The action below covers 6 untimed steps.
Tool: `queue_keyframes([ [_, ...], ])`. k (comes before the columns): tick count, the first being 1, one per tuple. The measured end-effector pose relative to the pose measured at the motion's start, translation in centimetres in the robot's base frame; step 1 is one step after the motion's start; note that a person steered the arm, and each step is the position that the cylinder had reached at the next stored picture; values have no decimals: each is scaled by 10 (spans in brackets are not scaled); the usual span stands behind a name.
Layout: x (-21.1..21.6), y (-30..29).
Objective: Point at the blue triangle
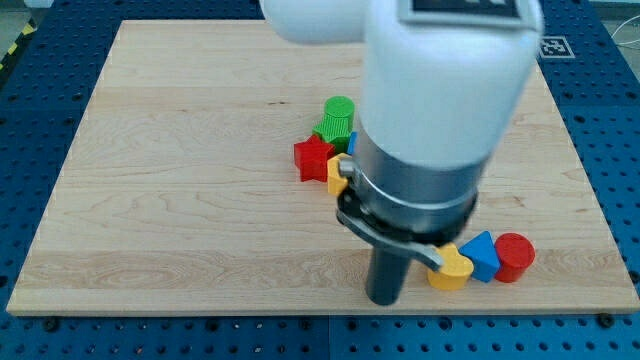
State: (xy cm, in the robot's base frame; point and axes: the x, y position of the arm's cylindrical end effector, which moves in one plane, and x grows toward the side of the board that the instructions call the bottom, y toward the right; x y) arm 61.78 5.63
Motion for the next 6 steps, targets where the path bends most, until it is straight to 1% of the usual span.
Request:
queue_keyframes([
  [1,1,14],
  [2,1,69],
  [3,0,107],
  [4,1,115],
  [6,1,65],
])
